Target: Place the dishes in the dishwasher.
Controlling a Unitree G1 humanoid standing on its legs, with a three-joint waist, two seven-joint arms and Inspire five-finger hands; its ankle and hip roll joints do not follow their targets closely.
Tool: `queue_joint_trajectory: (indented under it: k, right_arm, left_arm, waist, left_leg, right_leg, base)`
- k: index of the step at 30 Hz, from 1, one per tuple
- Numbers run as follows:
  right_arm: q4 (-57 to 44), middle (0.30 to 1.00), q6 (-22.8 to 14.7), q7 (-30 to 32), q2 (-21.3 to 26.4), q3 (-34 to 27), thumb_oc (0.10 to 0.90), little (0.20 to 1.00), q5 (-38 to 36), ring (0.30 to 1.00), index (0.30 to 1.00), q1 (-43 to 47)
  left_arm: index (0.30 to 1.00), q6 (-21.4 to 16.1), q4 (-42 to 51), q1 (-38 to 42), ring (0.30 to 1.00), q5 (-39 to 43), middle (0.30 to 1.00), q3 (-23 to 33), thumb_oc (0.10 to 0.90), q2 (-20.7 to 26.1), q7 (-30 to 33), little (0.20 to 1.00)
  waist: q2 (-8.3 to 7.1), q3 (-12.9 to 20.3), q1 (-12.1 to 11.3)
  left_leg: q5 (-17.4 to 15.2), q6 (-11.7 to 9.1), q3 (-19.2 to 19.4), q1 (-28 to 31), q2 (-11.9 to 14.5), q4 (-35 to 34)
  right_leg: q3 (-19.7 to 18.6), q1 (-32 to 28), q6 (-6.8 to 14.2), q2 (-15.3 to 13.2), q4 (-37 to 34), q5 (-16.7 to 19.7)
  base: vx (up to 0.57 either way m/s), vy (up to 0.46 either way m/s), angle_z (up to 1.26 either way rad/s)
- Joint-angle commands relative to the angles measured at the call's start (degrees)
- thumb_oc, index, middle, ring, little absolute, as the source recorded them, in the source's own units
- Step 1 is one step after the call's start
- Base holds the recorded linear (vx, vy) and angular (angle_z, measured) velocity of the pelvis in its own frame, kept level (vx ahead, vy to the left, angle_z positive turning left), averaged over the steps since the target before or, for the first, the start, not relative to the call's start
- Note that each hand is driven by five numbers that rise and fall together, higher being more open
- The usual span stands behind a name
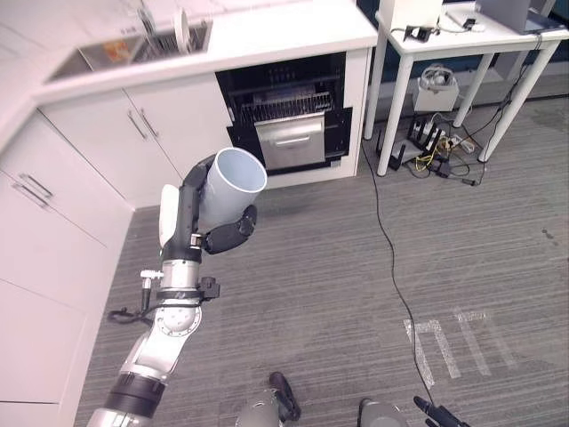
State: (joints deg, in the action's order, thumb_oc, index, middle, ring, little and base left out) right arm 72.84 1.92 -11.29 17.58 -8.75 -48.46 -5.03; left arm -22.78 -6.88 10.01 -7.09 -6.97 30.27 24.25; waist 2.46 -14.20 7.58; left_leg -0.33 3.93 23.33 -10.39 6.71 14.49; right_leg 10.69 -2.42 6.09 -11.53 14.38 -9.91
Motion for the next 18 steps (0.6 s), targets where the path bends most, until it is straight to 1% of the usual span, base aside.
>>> queue_joint_trajectory:
  k: [1, 2, 3, 4, 5, 6, 8, 9, 10, 11, 12, 13, 14, 15, 16, 18]
  right_arm:
    - [-2.0, 0.900, -0.3, -6.1, -0.7, 1.7, 0.800, 0.900, -2.2, 0.900, 0.900, -0.2]
    - [-3.4, 0.900, 0.8, -6.0, -1.0, 1.7, 0.800, 0.900, -2.9, 0.900, 0.900, -0.5]
    - [-4.8, 0.900, 1.9, -6.6, -1.5, 1.9, 0.800, 0.900, -3.7, 0.900, 0.900, -0.5]
    - [-5.2, 0.900, 2.2, -7.0, -1.8, 2.1, 0.800, 0.900, -3.9, 0.900, 0.900, -0.6]
    - [-6.1, 0.900, 2.7, -7.7, -2.4, 2.7, 0.800, 0.900, -4.4, 0.900, 0.900, -0.6]
    - [-6.7, 0.900, 3.1, -8.2, -2.7, 3.1, 0.800, 0.900, -4.4, 0.900, 0.900, -0.4]
    - [-7.2, 0.900, 3.4, -8.9, -2.8, 3.7, 0.800, 0.900, -4.3, 0.900, 0.900, -0.3]
    - [-7.4, 0.900, 3.9, -8.7, -2.6, 4.2, 0.800, 0.900, -5.3, 0.900, 0.900, -0.4]
    - [-7.4, 0.900, 4.3, -8.6, -2.4, 4.2, 0.800, 0.900, -6.2, 0.900, 0.900, -0.6]
    - [-7.4, 0.900, 4.5, -8.6, -2.3, 4.1, 0.800, 0.900, -6.9, 0.900, 0.900, -0.7]
    - [-7.3, 0.900, 4.9, -8.8, -2.2, 3.9, 0.800, 0.900, -7.8, 0.900, 0.900, -0.7]
    - [-6.8, 0.900, 5.1, -9.3, -2.4, 3.2, 0.800, 0.900, -7.2, 0.900, 0.900, -1.0]
    - [-6.3, 0.900, 5.1, -9.4, -3.1, 2.0, 0.800, 0.900, -5.9, 0.900, 0.900, -1.3]
    - [-6.2, 0.900, 5.2, -9.3, -3.5, 1.4, 0.800, 0.900, -5.0, 0.900, 0.900, -1.6]
    - [-6.0, 0.900, 5.5, -9.6, -3.7, 1.1, 0.800, 0.900, -4.1, 0.900, 0.900, -1.9]
    - [-5.5, 0.900, 5.1, -10.3, -4.1, 0.7, 0.800, 0.900, -2.7, 0.900, 0.900, -2.4]
  left_arm:
    - [0.300, -4.3, 6.9, 6.0, 0.300, 0.7, 0.300, 4.0, 0.400, 1.0, -0.1, 0.300]
    - [0.300, -4.0, 6.8, 6.6, 0.300, 0.3, 0.300, 3.5, 0.400, 1.0, -0.8, 0.300]
    - [0.300, -3.5, 6.7, 7.5, 0.300, 0.1, 0.300, 2.7, 0.400, 1.2, -1.5, 0.300]
    - [0.300, -3.3, 6.7, 7.9, 0.300, 0.0, 0.300, 2.4, 0.400, 1.3, -1.8, 0.300]
    - [0.300, -3.0, 6.6, 8.2, 0.300, -0.2, 0.300, 2.1, 0.400, 1.5, -2.3, 0.300]
    - [0.300, -3.1, 6.5, 8.2, 0.300, -0.3, 0.300, 1.9, 0.400, 1.7, -2.5, 0.300]
    - [0.300, -3.4, 6.6, 8.4, 0.300, -0.5, 0.300, 1.5, 0.400, 2.1, -2.4, 0.300]
    - [0.300, -3.3, 6.5, 9.6, 0.300, -0.5, 0.300, 0.5, 0.400, 2.4, -2.8, 0.300]
    - [0.300, -3.0, 6.5, 10.6, 0.300, -0.3, 0.300, -0.1, 0.400, 2.4, -3.3, 0.300]
    - [0.300, -2.7, 6.7, 11.3, 0.300, -0.3, 0.300, -0.4, 0.400, 2.3, -3.5, 0.300]
    - [0.300, -2.1, 7.0, 12.1, 0.300, -0.4, 0.300, -0.9, 0.400, 2.1, -3.7, 0.300]
    - [0.300, -1.3, 7.5, 12.9, 0.300, -0.1, 0.300, -1.7, 0.400, 2.1, -3.4, 0.300]
    - [0.300, -1.6, 7.4, 12.9, 0.300, 0.7, 0.300, -1.7, 0.400, 2.9, -3.2, 0.300]
    - [0.300, -1.4, 7.6, 12.7, 0.300, 0.7, 0.300, -1.6, 0.400, 3.5, -3.1, 0.300]
    - [0.300, -0.9, 7.9, 12.5, 0.300, 0.4, 0.300, -1.2, 0.400, 4.0, -3.1, 0.300]
    - [0.300, -0.1, 8.3, 12.4, 0.300, 0.4, 0.300, -1.3, 0.400, 4.5, -2.9, 0.300]
  waist:
    - [2.19, 3.1, -1.3]
    - [2.36, 3.0, -1.2]
    - [2.09, 2.5, -1.2]
    - [1.86, 2.3, -1.2]
    - [1.26, 2.0, -1.4]
    - [0.85, 1.9, -1.6]
    - [0.66, 1.5, -1.4]
    - [0.66, 1.0, -0.7]
    - [0.83, 0.8, -0.3]
    - [0.87, 0.7, 0.0]
    - [1.02, 0.5, 0.3]
    - [0.27, 0.1, 2.0]
    - [-0.50, 0.4, 3.2]
    - [-0.59, 0.7, 3.4]
    - [-0.67, 1.1, 3.4]
    - [-0.67, 1.9, 3.4]
  left_leg:
    - [-8.9, -4.2, -5.0, -1.5, -1.1, 2.7]
    - [-9.4, -3.7, -5.2, -0.8, -1.1, 2.7]
    - [-10.2, -2.7, -5.5, 0.2, -1.6, 2.7]
    - [-10.6, -2.3, -5.4, 0.6, -1.9, 2.7]
    - [-11.3, -1.6, -5.1, 1.4, -2.4, 2.7]
    - [-11.6, -1.4, -4.9, 2.0, -2.5, 2.7]
    - [-12.0, -1.6, -4.9, 2.8, -2.4, 2.7]
    - [-12.2, -2.2, -6.0, 3.9, -2.5, 2.7]
    - [-12.3, -2.6, -6.9, 4.5, -2.4, 2.7]
    - [-12.4, -2.8, -7.4, 4.8, -2.3, 2.7]
    - [-12.6, -3.0, -8.2, 5.1, -2.1, 2.7]
    - [-12.9, -2.7, -8.8, 5.5, -2.6, 2.7]
    - [-14.6, -2.9, -9.1, 6.5, -2.7, 2.7]
    - [-15.5, -3.0, -8.9, 7.1, -2.3, 2.7]
    - [-15.7, -3.3, -8.3, 7.5, -1.5, 2.7]
    - [-15.7, -3.6, -8.2, 7.8, -0.4, 2.7]
  right_leg:
    - [3.1, -3.9, -4.3, 8.3, 2.8, -9.3]
    - [3.9, -4.9, -4.3, 9.4, 3.6, -8.8]
    - [4.8, -2.1, -3.1, 9.1, 10.9, -7.5]
    - [5.2, -0.6, -2.5, 8.9, 13.7, -7.0]
    - [6.4, 2.0, -1.1, 8.2, 18.1, -5.1]
    - [7.2, 3.4, -0.1, 7.6, 19.5, -4.1]
    - [7.5, 4.8, -0.2, 8.0, 18.4, -3.9]
    - [6.8, 5.6, -1.1, 8.9, 13.4, -3.9]
    - [6.6, 5.6, -1.5, 8.7, 10.5, -3.7]
    - [6.5, 5.7, -1.4, 8.1, 8.1, -3.0]
    - [6.4, 5.6, -0.8, 7.2, 4.5, -1.2]
    - [2.5, 11.6, 2.3, 1.5, 2.8, 6.2]
    - [-2.1, 15.8, 4.7, -1.6, 2.8, 9.5]
    - [-2.5, 16.3, 5.3, -2.0, 2.8, 9.4]
    - [-1.6, 15.9, 5.6, -1.9, 2.8, 8.3]
    - [-0.9, 15.0, 5.2, -1.2, 2.8, 6.9]
  base:
    - [0.28, 0.137, 0.12]
    - [0.21, 0.096, 0.33]
    - [0.17, 0.076, 0.36]
    - [0.15, 0.067, 0.15]
    - [0.13, 0.040, 0.19]
    - [0.15, 0.013, 0.17]
    - [0.14, -0.054, 0.08]
    - [0.17, -0.138, -0.06]
    - [0.18, -0.172, 0.00]
    - [0.13, -0.136, 0.44]
    - [0.13, -0.226, 0.52]
    - [0.23, -0.374, 0.74]
    - [0.27, -0.423, 0.61]
    - [0.30, -0.405, 0.66]
    - [0.21, -0.303, 0.54]
    - [0.17, -0.326, 0.27]
